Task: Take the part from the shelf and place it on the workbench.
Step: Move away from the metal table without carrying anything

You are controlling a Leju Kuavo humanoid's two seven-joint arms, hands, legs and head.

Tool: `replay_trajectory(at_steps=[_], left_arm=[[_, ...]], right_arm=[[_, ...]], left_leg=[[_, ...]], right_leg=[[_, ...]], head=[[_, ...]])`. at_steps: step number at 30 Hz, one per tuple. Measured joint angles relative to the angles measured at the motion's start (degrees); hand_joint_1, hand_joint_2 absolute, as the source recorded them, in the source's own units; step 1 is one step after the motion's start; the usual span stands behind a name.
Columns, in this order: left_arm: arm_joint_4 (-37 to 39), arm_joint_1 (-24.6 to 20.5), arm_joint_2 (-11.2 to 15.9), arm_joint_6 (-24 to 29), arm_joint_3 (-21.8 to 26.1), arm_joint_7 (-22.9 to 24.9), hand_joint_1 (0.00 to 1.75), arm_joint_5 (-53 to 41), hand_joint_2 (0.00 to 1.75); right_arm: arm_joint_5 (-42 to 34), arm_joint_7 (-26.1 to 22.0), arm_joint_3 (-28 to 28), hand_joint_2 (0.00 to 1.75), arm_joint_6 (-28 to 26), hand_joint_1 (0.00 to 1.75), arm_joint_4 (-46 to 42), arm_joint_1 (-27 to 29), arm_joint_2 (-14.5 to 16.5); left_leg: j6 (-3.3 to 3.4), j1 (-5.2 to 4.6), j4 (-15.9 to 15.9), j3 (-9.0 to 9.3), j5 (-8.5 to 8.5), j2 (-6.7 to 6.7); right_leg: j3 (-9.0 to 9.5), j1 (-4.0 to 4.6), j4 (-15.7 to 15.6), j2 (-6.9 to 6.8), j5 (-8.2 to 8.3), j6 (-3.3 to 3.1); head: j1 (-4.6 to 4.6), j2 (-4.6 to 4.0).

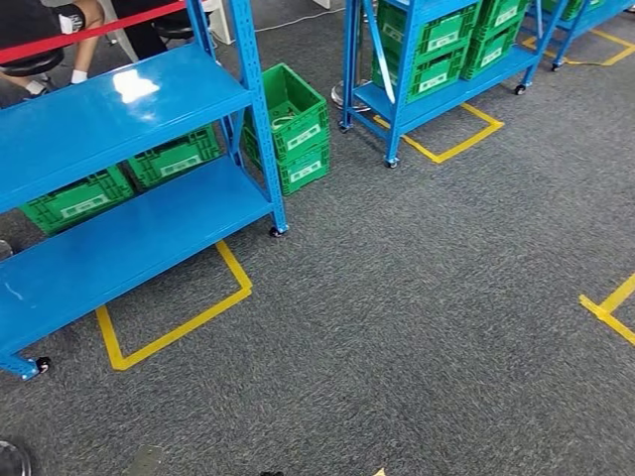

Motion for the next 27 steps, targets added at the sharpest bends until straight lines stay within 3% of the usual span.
replay_trajectory(at_steps=[1, 2, 4, 5, 6, 7, 9, 10, 11, 12, 14, 15, 16, 18, 19, 20, 22, 23, 24, 25, 27], left_arm=[[0.0, 0.2, 0.0, 0.0, 0.0, 0.0, 0.00, 0.0, 0.00], [0.0, 0.4, 0.0, 0.0, 0.0, 0.0, 0.00, 0.0, 0.00], [0.0, 0.5, 0.0, 0.2, 0.0, -0.1, 0.00, -0.1, 0.00], [0.0, 0.5, 0.0, 0.4, 0.0, -0.2, 0.00, -0.2, 0.00], [0.0, 0.5, -0.1, 0.8, 0.0, -0.2, 0.00, -0.2, 0.00], [0.0, 0.4, -0.1, 1.2, 0.0, -0.3, 0.00, -0.3, 0.00], [0.0, 0.3, 0.0, 1.8, 0.0, -0.4, 0.00, -0.5, 0.00], [0.0, 0.2, 0.0, 2.1, 0.1, -0.5, 0.00, -0.7, 0.00], [0.0, 0.0, -0.1, 2.6, 0.1, -0.7, 0.00, -0.9, 0.00], [0.0, -0.2, -0.4, 3.3, 0.1, -0.9, 0.00, -1.1, 0.00], [0.0, -0.9, -1.5, 5.2, 0.2, -1.1, 0.00, -1.5, 0.00], [0.0, -1.1, -2.2, 6.0, 0.2, -1.1, 0.00, -1.7, 0.00], [0.0, -1.1, -2.9, 6.4, 0.2, -1.1, 0.00, -1.8, 0.00], [0.0, -1.1, -3.9, 6.7, 0.2, -1.1, 0.00, -2.1, 0.00], [0.0, -1.1, -4.2, 6.6, 0.2, -1.3, 0.00, -2.1, 0.00], [0.0, -1.2, -4.4, 6.5, 0.2, -1.5, 0.00, -2.2, 0.00], [0.0, -1.2, -4.5, 6.2, 0.2, -2.1, 0.00, -2.2, 0.00], [0.0, -1.1, -4.5, 6.0, 0.2, -2.5, 0.00, -2.3, 0.00], [0.0, -1.0, -4.5, 5.9, 0.2, -2.8, 0.00, -2.5, 0.00], [0.0, -0.9, -4.5, 5.8, 0.2, -3.0, 0.00, -2.6, 0.00], [0.0, -1.1, -4.6, 5.6, 0.2, -3.4, 0.00, -2.9, 0.00]], right_arm=[[0.0, 0.0, 0.0, 0.00, 0.0, 0.00, 0.0, 0.1, 0.0], [0.0, 0.0, 0.0, 0.00, 0.0, 0.00, 0.0, 0.1, 0.0], [0.0, -0.1, 0.0, 0.00, 0.0, 0.00, 0.0, 0.2, 0.0], [-0.1, -0.1, 0.0, 0.00, 0.0, 0.00, 0.0, 0.2, 0.0], [-0.1, -0.2, 0.0, 0.00, 0.0, 0.00, 0.0, 0.2, -0.1], [-0.1, -0.2, 0.0, 0.00, 0.0, 0.00, 0.0, 0.1, -0.1], [0.0, -0.4, 0.0, 0.00, 0.0, 0.00, 0.0, -0.5, -0.1], [0.1, -0.4, 0.0, 0.00, 0.0, 0.00, 0.0, -0.7, -0.1], [0.1, -0.4, 0.1, 0.00, -0.1, 0.00, 0.0, -0.8, -0.1], [0.0, -0.2, 0.1, 0.00, -0.2, 0.00, 0.0, -0.8, 0.0], [0.0, 0.2, 0.1, 0.00, -0.6, 0.00, 0.0, -0.6, 0.1], [0.0, 0.4, 0.1, 0.00, -0.7, 0.00, 0.0, -0.5, 0.1], [0.0, 0.5, 0.2, 0.00, -0.9, 0.00, 0.1, -0.4, 0.1], [0.0, 0.6, 0.2, 0.00, -1.1, 0.00, 0.1, -0.3, 0.2], [0.0, 0.6, 0.2, 0.00, -1.1, 0.00, 0.1, -0.2, 0.2], [0.0, 0.6, 0.2, 0.00, -1.2, 0.00, 0.2, -0.2, 0.3], [0.0, 0.7, 0.2, 0.00, -1.2, 0.00, 0.2, -0.3, 0.4], [0.0, 0.7, 0.2, 0.00, -1.2, 0.00, 0.2, -0.3, 0.4], [0.0, 0.8, 0.2, 0.00, -1.2, 0.00, 0.2, -0.4, 0.4], [0.0, 0.7, 0.3, 0.00, -1.2, 0.00, 0.2, -0.5, 0.5], [0.0, 0.7, 0.3, 0.00, -1.2, 0.00, 0.2, -0.4, 0.6]], left_leg=[[0.08, -0.01, -0.4, -0.44, 1.48, 0.10], [0.27, -0.07, -3.0, 0.29, 3.98, 0.49], [1.01, -0.65, -10.5, 3.18, 8.68, 3.49], [1.52, -0.98, -13.0, 4.32, 9.73, 4.91], [1.97, -1.29, -14.1, 4.90, 9.77, 5.90], [2.31, -1.52, -14.2, 5.06, 9.20, 5.82], [2.86, -1.28, -14.3, 5.45, 8.42, 4.26], [3.12, -1.08, -14.5, 5.84, 8.08, 3.51], [3.37, -0.82, -14.7, 6.26, 7.80, 2.74], [3.56, -0.64, -14.8, 6.60, 7.54, 1.93], [3.68, -0.45, -14.8, 6.95, 7.10, 0.00], [3.58, -0.36, -14.8, 7.19, 6.89, -1.08], [3.42, -0.23, -14.8, 7.52, 6.68, -2.13], [2.90, 0.17, -14.8, 8.31, 6.24, -3.99], [2.54, 0.29, -14.7, 8.59, 6.04, -4.81], [2.16, 0.38, -14.6, 8.65, 5.92, -5.58], [1.28, 0.50, -14.7, 8.37, 6.06, -6.82], [0.86, 0.60, -14.9, 8.20, 6.24, -7.36], [0.51, 0.66, -15.1, 8.12, 6.35, -7.32], [0.22, 0.54, -14.6, 7.86, 6.01, -6.22], [-0.17, 0.24, -10.6, 5.85, 3.62, -2.65]], right_leg=[[0.64, 0.02, 0.0, -0.76, -0.64, 0.12], [1.43, 0.03, -0.1, -1.52, -1.38, 0.29], [3.28, 0.26, -0.1, -2.97, -2.94, 0.79], [4.11, 0.41, -0.2, -3.56, -3.61, 1.09], [4.81, 0.62, -0.2, -4.13, -4.15, 1.43], [5.41, 0.76, -0.5, -4.73, -4.60, 1.79], [6.81, 0.70, -1.2, -5.40, -5.48, 2.38], [6.87, 0.61, -0.4, -4.48, -6.21, 2.61], [5.96, 0.50, 1.9, -2.93, -7.31, 2.82], [3.87, 0.34, 5.8, -1.02, -8.67, 3.01], [-2.35, 0.02, 15.0, 1.19, -10.90, 3.37], [-4.98, -0.08, 17.7, 1.51, -10.68, 3.51], [-6.69, -0.14, 18.2, 1.66, -9.17, 3.57], [-6.92, -0.28, 12.8, 2.58, -3.09, 3.69], [-6.30, -0.45, 9.2, 3.97, -0.47, 3.82], [-5.48, -0.64, 6.0, 5.29, 1.08, 3.81], [-4.65, -0.77, 3.5, 6.87, 1.46, 3.29], [-4.43, -0.75, 3.1, 6.52, 1.38, 2.75], [-4.38, -0.74, 3.1, 6.00, 1.53, 2.25], [-4.24, -0.76, 2.9, 5.38, 1.65, 1.77], [-3.91, -0.75, 2.5, 3.80, 1.76, 1.06]], head=[[0.01, 0.00], [-0.01, 0.00], [0.01, 0.00], [0.04, 0.00], [0.15, 0.00], [0.27, 0.00], [0.44, 0.01], [0.63, 0.01], [0.81, 0.01], [1.02, 0.01], [1.27, 0.01], [1.32, 0.01], [1.40, 0.00], [1.44, 0.00], [1.52, 0.00], [1.60, 0.00], [1.68, 0.00], [1.67, 0.00], [1.65, 0.01], [1.50, 0.01], [0.90, 0.01]])
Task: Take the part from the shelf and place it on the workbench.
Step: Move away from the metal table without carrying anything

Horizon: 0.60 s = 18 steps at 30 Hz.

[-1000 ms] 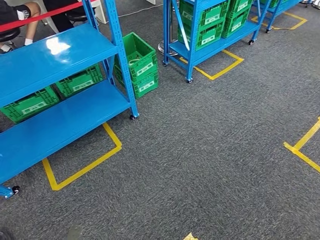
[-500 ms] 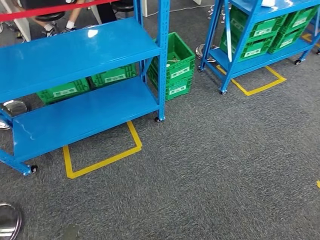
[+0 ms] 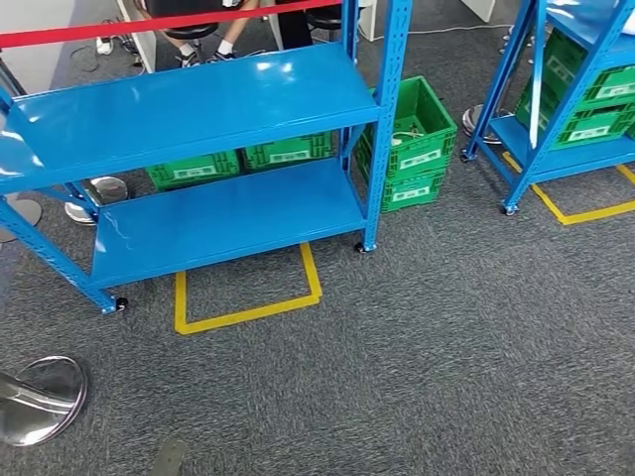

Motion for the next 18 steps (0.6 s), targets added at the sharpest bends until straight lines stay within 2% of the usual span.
replay_trajectory(at_steps=[1, 2, 3, 4, 5, 6, 7, 8, 9, 10, 12, 13, 14, 15, 16, 17, 18], left_arm=[[0.0, -0.2, -0.1, -0.1, 0.0, -0.2, 0.00, -0.1, 0.00], [0.0, -0.4, -0.1, -0.1, 0.0, -0.3, 0.00, -0.1, 0.00], [0.0, -0.4, -0.2, -0.1, 0.0, -0.4, 0.00, -0.1, 0.00], [0.0, -0.4, -0.2, -0.1, 0.0, -0.4, 0.00, -0.1, 0.00], [0.0, -0.3, -0.3, -0.1, 0.0, -0.4, 0.00, -0.1, 0.00], [0.0, -0.3, -0.3, -0.1, 0.0, -0.4, 0.00, -0.2, 0.00], [0.0, -0.3, -0.4, 0.0, 0.0, -0.4, 0.00, -0.3, 0.00], [0.0, -0.5, -0.6, 0.2, -0.1, -0.3, 0.00, -0.5, 0.00], [0.0, -0.8, -0.8, 0.5, -0.1, -0.2, 0.00, -0.7, 0.00], [0.0, -1.0, -1.0, 0.7, -0.2, -0.1, 0.00, -0.9, 0.00], [0.0, -1.2, -1.6, 1.1, -0.2, 0.1, 0.00, -1.1, 0.00], [0.0, -1.2, -1.9, 1.2, -0.2, 0.3, 0.00, -1.1, 0.00], [0.0, -1.2, -2.1, 1.2, -0.2, 0.3, 0.00, -1.1, 0.00], [0.0, -1.3, -2.3, 1.2, -0.2, 0.3, 0.00, -1.1, 0.00], [0.0, -1.4, -2.4, 1.3, -0.2, 0.4, 0.00, -1.1, 0.00], [0.0, -1.5, -2.4, 1.2, -0.2, 0.4, 0.00, -1.1, 0.00], [0.0, -1.6, -2.5, 1.2, -0.2, 0.4, 0.00, -1.1, 0.00]], right_arm=[[0.0, 0.0, 0.0, 0.00, 0.0, 0.00, 0.0, 0.1, 0.0], [0.0, 0.0, 0.0, 0.00, 0.0, 0.00, 0.0, 0.2, 0.0], [0.0, 0.0, 0.0, 0.00, 0.0, 0.00, 0.0, 0.3, 0.0], [0.0, 0.0, 0.0, 0.00, 0.0, 0.00, 0.0, 0.3, 0.0], [0.0, 0.0, 0.0, 0.00, 0.0, 0.00, 0.0, 0.2, 0.0], [0.1, 0.0, 0.0, 0.00, 0.1, 0.00, 0.0, 0.2, 0.0], [0.2, 0.0, 0.0, 0.00, 0.1, 0.00, 0.0, 0.1, 0.0], [0.2, 0.0, 0.0, 0.00, 0.2, 0.00, 0.0, 0.1, 0.0], [0.3, 0.0, 0.0, 0.00, 0.2, 0.00, 0.0, 0.1, 0.0], [0.4, 0.1, 0.0, 0.00, 0.3, 0.00, 0.0, 0.0, 0.0], [0.5, 0.2, 0.1, 0.00, 0.3, 0.00, 0.0, -0.3, 0.0], [0.6, 0.2, 0.1, 0.00, 0.4, 0.00, 0.0, -0.4, 0.0], [0.6, 0.2, 0.1, 0.00, 0.4, 0.00, 0.0, -0.5, 0.0], [0.7, 0.2, 0.1, 0.00, 0.4, 0.00, -0.1, -0.5, 0.0], [0.7, 0.2, 0.2, 0.00, 0.4, 0.00, 0.0, -0.4, 0.0], [0.7, 0.2, 0.2, 0.00, 0.4, 0.00, 0.0, -0.3, 0.0], [0.7, 0.3, 0.2, 0.00, 0.4, 0.00, 0.0, -0.3, 0.0]], left_leg=[[-0.13, -0.13, 3.6, -1.84, -1.78, 1.62], [-0.20, -0.13, 7.4, -3.79, -3.28, 2.29], [-0.19, -0.13, 10.2, -5.23, -3.98, 2.58], [-0.10, -0.14, 11.0, -5.70, -3.57, 2.72], [0.08, -0.18, 9.7, -5.03, -2.14, 2.88], [0.39, -0.32, 6.6, -3.37, -0.10, 3.40], [0.82, -0.63, 2.7, -1.32, 1.72, 4.79], [1.28, -1.03, -0.8, 0.49, 2.78, 6.23], [1.68, -1.40, -3.1, 1.69, 3.21, 7.40], [1.99, -1.69, -4.3, 2.21, 3.08, 8.00], [2.43, -1.61, -4.7, 2.36, 2.93, 6.79], [2.67, -1.38, -4.9, 2.50, 2.95, 6.09], [2.93, -1.11, -5.0, 2.65, 3.00, 5.40], [3.15, -0.83, -5.1, 2.80, 3.03, 4.68], [3.31, -0.72, -5.2, 2.85, 3.00, 3.93], [3.43, -0.67, -5.2, 2.87, 2.96, 3.11], [3.48, -0.65, -5.2, 2.92, 2.92, 2.25]], right_leg=[[0.11, 0.13, -0.1, -0.89, -0.06, -0.24], [0.19, 0.26, -0.1, -1.84, -0.15, -0.41], [0.29, 0.36, -0.1, -2.75, -0.29, -0.55], [0.45, 0.46, -0.1, -3.60, -0.46, -0.64], [0.70, 0.55, -0.1, -4.37, -0.64, -0.65], [1.02, 0.62, -0.1, -5.07, -0.87, -0.61], [1.33, 0.69, -0.1, -5.71, -1.12, -0.49], [1.51, 0.87, -0.1, -6.32, -1.46, -0.26], [1.66, 1.04, -0.1, -6.95, -1.76, 0.00], [1.80, 1.20, -0.3, -7.60, -2.00, 0.28], [2.48, 1.40, -0.7, -8.86, -2.37, 0.83], [2.71, 1.38, -0.4, -8.43, -2.79, 1.14], [2.46, 1.32, 0.8, -7.28, -3.67, 1.46], [1.39, 1.19, 3.4, -5.65, -5.06, 1.77], [-0.47, 1.04, 7.2, -3.90, -6.74, 2.04], [-2.70, 0.91, 11.2, -2.90, -8.22, 2.24], [-4.73, 0.81, 14.4, -2.44, -8.98, 2.38]], head=[[-0.31, -0.01], [-0.45, -0.01], [-0.44, -0.01], [-0.46, -0.01], [-0.46, -0.01], [-0.47, -0.01], [-0.47, -0.01], [-0.49, -0.01], [-0.44, -0.01], [-0.41, -0.01], [-0.35, 0.00], [-0.27, 0.00], [-0.10, 0.01], [0.11, 0.01], [0.38, 0.00], [0.52, 0.00], [0.59, -0.01]])
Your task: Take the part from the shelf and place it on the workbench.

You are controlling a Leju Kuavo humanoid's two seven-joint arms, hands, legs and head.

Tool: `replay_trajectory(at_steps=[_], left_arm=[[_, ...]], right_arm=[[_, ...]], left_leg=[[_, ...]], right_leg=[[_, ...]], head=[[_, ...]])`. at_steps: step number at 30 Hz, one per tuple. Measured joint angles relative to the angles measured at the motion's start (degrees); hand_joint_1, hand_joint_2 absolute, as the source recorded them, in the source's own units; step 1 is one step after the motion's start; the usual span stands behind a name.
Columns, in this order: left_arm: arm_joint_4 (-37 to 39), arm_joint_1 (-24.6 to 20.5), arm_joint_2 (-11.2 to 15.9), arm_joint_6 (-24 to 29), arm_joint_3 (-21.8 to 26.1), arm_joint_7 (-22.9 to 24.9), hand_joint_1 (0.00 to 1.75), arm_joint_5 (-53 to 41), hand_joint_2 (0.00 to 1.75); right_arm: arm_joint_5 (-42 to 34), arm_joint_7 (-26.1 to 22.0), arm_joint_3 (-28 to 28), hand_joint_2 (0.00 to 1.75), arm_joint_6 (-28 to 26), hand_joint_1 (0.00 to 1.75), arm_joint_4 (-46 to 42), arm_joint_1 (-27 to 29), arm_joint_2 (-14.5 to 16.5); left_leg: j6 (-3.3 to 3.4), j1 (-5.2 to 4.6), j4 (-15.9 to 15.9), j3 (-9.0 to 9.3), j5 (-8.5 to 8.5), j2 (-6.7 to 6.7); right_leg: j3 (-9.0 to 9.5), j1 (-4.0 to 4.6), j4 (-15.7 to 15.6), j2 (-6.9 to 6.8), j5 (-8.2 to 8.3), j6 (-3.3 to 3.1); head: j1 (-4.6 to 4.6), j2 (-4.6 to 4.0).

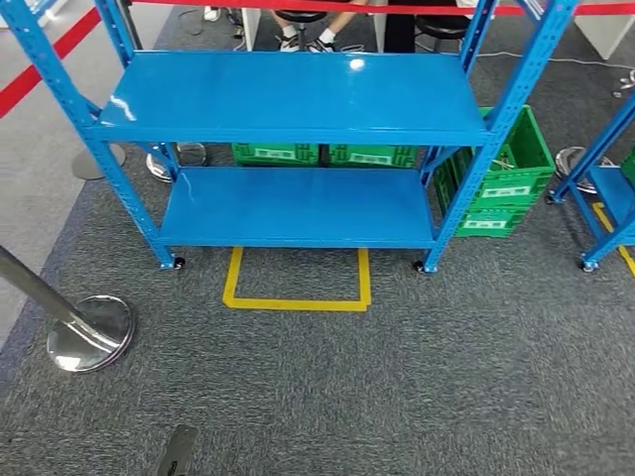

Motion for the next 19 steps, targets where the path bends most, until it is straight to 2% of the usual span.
replay_trajectory(at_steps=[1, 2, 3, 4, 5, 6, 7, 9, 10, 12, 13, 14, 15, 16, 17, 18, 19], left_arm=[[0.0, 0.0, 0.0, 0.0, 0.0, 0.0, 0.00, 0.0, 0.00], [0.0, 0.0, 0.0, -0.1, 0.0, 0.0, 0.00, 0.0, 0.00], [0.0, 0.1, -0.1, -0.1, 0.0, 0.0, 0.00, 0.0, 0.00], [0.0, 0.1, -0.1, -0.1, 0.0, 0.0, 0.00, 0.0, 0.00], [0.0, 0.0, -0.1, -0.2, 0.0, 0.1, 0.00, 0.0, 0.00], [0.0, 0.0, -0.2, -0.2, 0.0, 0.1, 0.00, 0.0, 0.00], [0.0, 0.0, -0.2, -0.2, 0.0, 0.1, 0.00, 0.0, 0.00], [0.0, 0.1, -0.2, -0.2, 0.0, 0.2, 0.00, 0.0, 0.00], [0.0, 0.3, -0.2, -0.1, 0.0, 0.1, 0.00, 0.0, 0.00], [0.0, 0.2, -0.2, -0.1, 0.0, 0.1, 0.00, 0.0, 0.00], [0.0, 0.1, -0.2, -0.1, 0.0, 0.1, 0.00, 0.0, 0.00], [0.0, 0.0, -0.2, -0.1, 0.0, 0.1, 0.00, 0.0, 0.00], [0.0, 0.0, -0.2, -0.1, 0.0, 0.1, 0.00, 0.0, 0.00], [0.0, 0.1, -0.2, -0.1, 0.0, 0.1, 0.00, 0.0, 0.00], [0.0, 0.2, -0.2, -0.1, 0.0, 0.1, 0.00, 0.0, 0.00], [0.0, 0.3, -0.2, -0.1, 0.0, 0.1, 0.00, 0.0, 0.00], [0.0, 0.4, -0.2, -0.1, 0.0, 0.1, 0.00, 0.0, 0.00]], right_arm=[[0.0, 0.0, 0.0, 0.00, 0.0, 0.00, 0.0, 0.0, 0.0], [0.1, 0.0, 0.0, 0.00, 0.1, 0.00, 0.0, 0.1, 0.0], [0.1, 0.0, 0.0, 0.00, 0.1, 0.00, 0.0, 0.1, 0.0], [0.1, 0.0, 0.0, 0.00, 0.2, 0.00, 0.0, 0.0, 0.0], [0.1, 0.0, 0.0, 0.00, 0.2, 0.00, 0.0, 0.0, 0.0], [0.1, 0.0, 0.0, 0.00, 0.2, 0.00, 0.0, 0.0, 0.0], [0.1, 0.0, 0.0, 0.00, 0.2, 0.00, 0.0, -0.1, 0.0], [0.1, 0.0, 0.0, 0.00, 0.3, 0.00, 0.0, -0.2, 0.0], [0.1, 0.0, 0.0, 0.00, 0.3, 0.00, 0.0, -0.2, 0.0], [0.1, 0.0, 0.0, 0.00, 0.3, 0.00, 0.0, -0.1, 0.0], [0.1, -0.1, 0.0, 0.00, 0.3, 0.00, 0.0, 0.0, 0.0], [0.1, -0.1, 0.0, 0.00, 0.3, 0.00, 0.0, 0.2, 0.0], [0.1, -0.1, 0.0, 0.00, 0.3, 0.00, 0.0, 0.3, 0.0], [0.1, -0.1, 0.0, 0.00, 0.3, 0.00, 0.0, 0.3, 0.0], [0.1, -0.1, 0.0, 0.00, 0.4, 0.00, 0.0, 0.3, 0.0], [0.1, -0.1, 0.0, 0.00, 0.4, 0.00, 0.0, 0.3, 0.0], [0.1, -0.1, 0.0, 0.00, 0.4, 0.00, 0.0, 0.3, 0.0]], left_leg=[[0.00, 0.02, 0.0, 0.10, -0.04, -0.86], [-0.05, 0.05, 0.0, 0.25, -0.10, -1.73], [-0.18, 0.11, 0.0, 0.43, -0.19, -2.61], [-0.39, 0.17, 0.0, 0.61, -0.32, -3.44], [-0.68, 0.14, 0.2, 0.67, -0.51, -4.24], [-0.99, 0.13, 0.2, 0.67, -0.64, -4.90], [-1.36, 0.12, 0.2, 0.59, -0.79, -5.48], [-1.96, 0.27, 0.0, 0.45, -0.94, -6.36], [-2.21, 0.29, 0.1, 0.37, -1.11, -5.76], [-2.71, 0.18, 3.4, -1.22, -2.68, -2.75], [-2.94, 0.12, 6.8, -3.12, -4.16, -0.95], [-3.14, 0.13, 11.0, -5.55, -5.71, 0.02], [-3.24, 0.15, 14.6, -7.88, -6.68, 0.41], [-3.24, 0.14, 16.7, -9.49, -6.56, 0.53], [-3.12, 0.12, 16.5, -9.98, -5.13, 0.58], [-2.87, 0.03, 14.2, -9.34, -2.73, 0.83], [-2.73, -0.01, 12.8, -8.88, -1.33, 0.93]], right_leg=[[-1.28, -0.08, 1.4, 0.18, 0.37, 0.06], [-1.49, -0.14, 0.4, 0.29, 1.92, 0.08], [-0.71, -0.23, -2.5, 0.69, 4.33, 0.07], [0.64, -0.43, -6.5, 1.79, 6.77, 0.07], [2.01, -0.65, -10.2, 3.02, 8.41, 0.00], [3.01, -0.81, -12.8, 4.07, 9.30, -0.18], [3.55, -0.85, -14.1, 4.65, 9.33, -0.51], [3.98, -0.71, -14.4, 3.86, 9.07, -1.37], [4.30, -0.72, -14.5, 3.34, 9.02, -1.80], [5.11, -0.84, -14.9, 2.10, 8.83, -2.50], [5.53, -0.79, -15.0, 1.37, 8.51, -2.73], [5.97, -0.75, -15.0, 0.56, 8.11, -2.88], [6.45, -0.71, -15.0, -0.23, 7.64, -2.91], [7.03, -0.68, -15.0, -0.99, 7.08, -2.88], [7.77, -0.66, -15.0, -1.71, 6.45, -2.79], [8.66, -0.64, -15.1, -2.42, 5.75, -2.67], [9.14, -0.63, -15.1, -2.78, 5.38, -2.59]], head=[[0.03, 0.00], [0.04, 0.00], [0.05, 0.00], [0.07, 0.00], [0.10, 0.00], [0.08, 0.00], [0.08, 0.00], [0.06, 0.01], [0.03, 0.01], [-0.35, 0.01], [-0.55, 0.00], [-0.69, 0.00], [-0.69, 0.00], [-0.71, 0.00], [-0.70, 0.00], [-0.71, 0.00], [-0.71, 0.00]])
